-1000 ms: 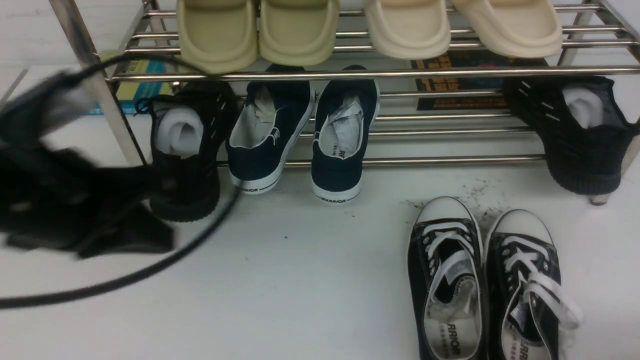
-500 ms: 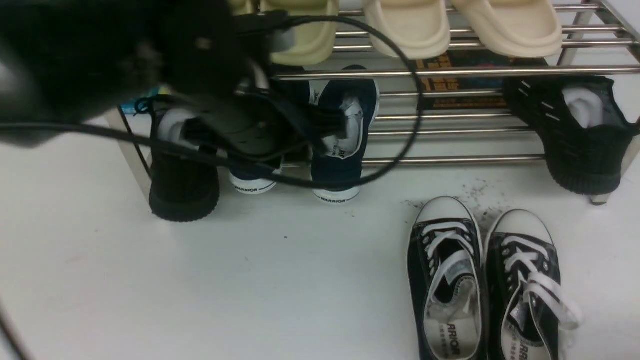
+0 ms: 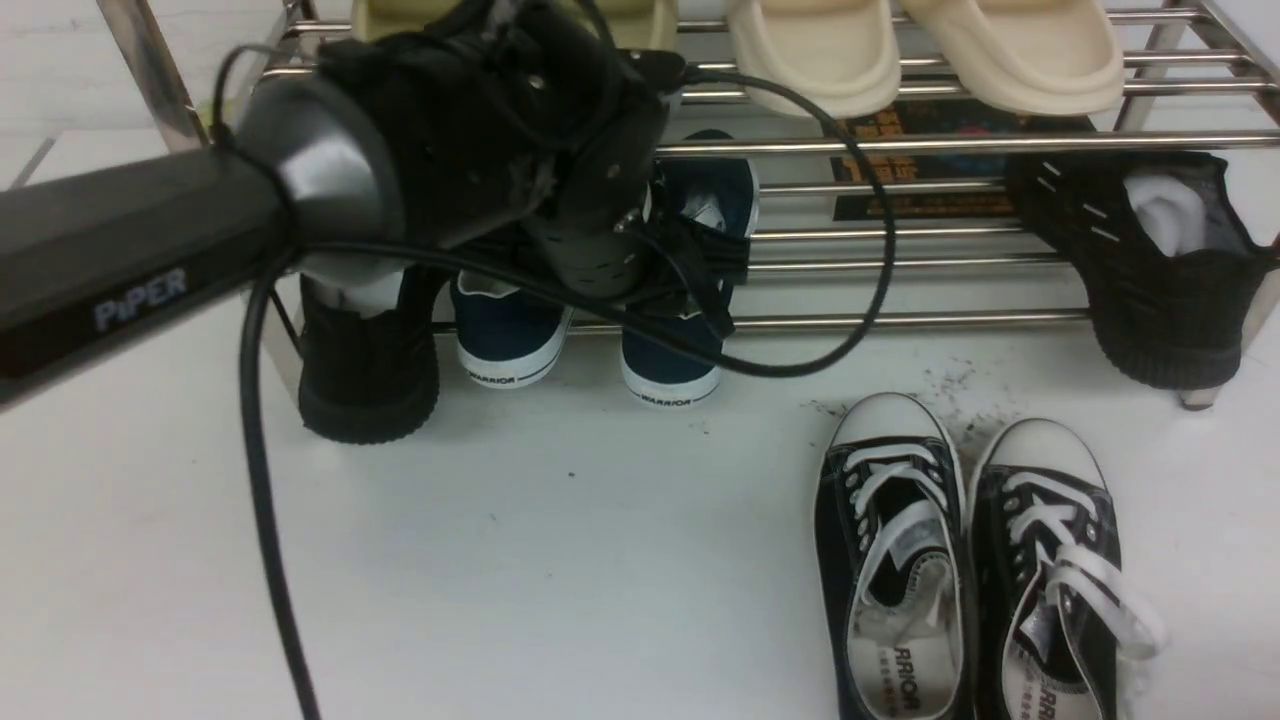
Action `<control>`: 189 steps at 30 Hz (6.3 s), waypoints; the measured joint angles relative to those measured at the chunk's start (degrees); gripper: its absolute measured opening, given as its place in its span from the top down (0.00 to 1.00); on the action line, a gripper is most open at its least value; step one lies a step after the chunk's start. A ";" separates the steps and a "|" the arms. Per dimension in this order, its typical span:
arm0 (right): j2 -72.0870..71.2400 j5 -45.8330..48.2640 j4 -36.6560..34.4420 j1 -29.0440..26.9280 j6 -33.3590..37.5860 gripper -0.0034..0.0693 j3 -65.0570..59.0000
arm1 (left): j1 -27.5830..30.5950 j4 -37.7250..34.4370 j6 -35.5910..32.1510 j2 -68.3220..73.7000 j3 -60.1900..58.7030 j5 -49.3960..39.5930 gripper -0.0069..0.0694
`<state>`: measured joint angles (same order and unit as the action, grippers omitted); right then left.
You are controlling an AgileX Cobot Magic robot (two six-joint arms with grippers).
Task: Take the shoes off the shelf with your hand on the white table.
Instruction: 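Grasp a shoe standing on the lower shelf of the shoe rack with the left gripper, then set the held shoe down on the floor in front of the rack with the left gripper, then grasp the leftmost shoe on the bottom shelf of the shoe rack with the left gripper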
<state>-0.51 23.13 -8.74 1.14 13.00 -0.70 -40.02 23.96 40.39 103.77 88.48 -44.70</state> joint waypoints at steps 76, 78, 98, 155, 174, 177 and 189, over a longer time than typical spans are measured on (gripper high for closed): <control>0.00 0.00 -0.03 0.00 0.00 0.62 0.00 | -23.71 15.57 56.49 -16.29 -34.90 -3.30 0.86; 0.00 0.00 -0.03 0.00 0.00 0.62 0.00 | -23.71 18.73 61.24 -15.49 -35.57 -2.17 0.86; 0.00 0.00 -0.03 0.00 0.00 0.62 0.00 | -23.71 18.94 67.34 -10.55 -35.70 -1.07 0.64; -0.05 0.00 -0.03 0.00 0.00 0.62 0.00 | 1.92 5.38 -5.58 1.73 0.00 -3.75 0.33; -0.05 0.00 -0.03 0.00 0.00 0.62 0.00 | -0.34 16.93 -5.97 8.27 1.06 -4.69 0.28; -0.05 0.00 -0.03 0.00 0.00 0.62 0.00 | -2.71 17.11 -6.09 8.27 2.73 -9.63 0.28; -0.05 0.00 -0.03 0.00 0.00 0.62 0.00 | -2.53 21.26 1.18 8.66 8.29 -16.22 0.31</control>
<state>-0.55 23.13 -8.77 1.14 13.00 -0.70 -42.55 45.21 41.57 112.42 96.78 -60.93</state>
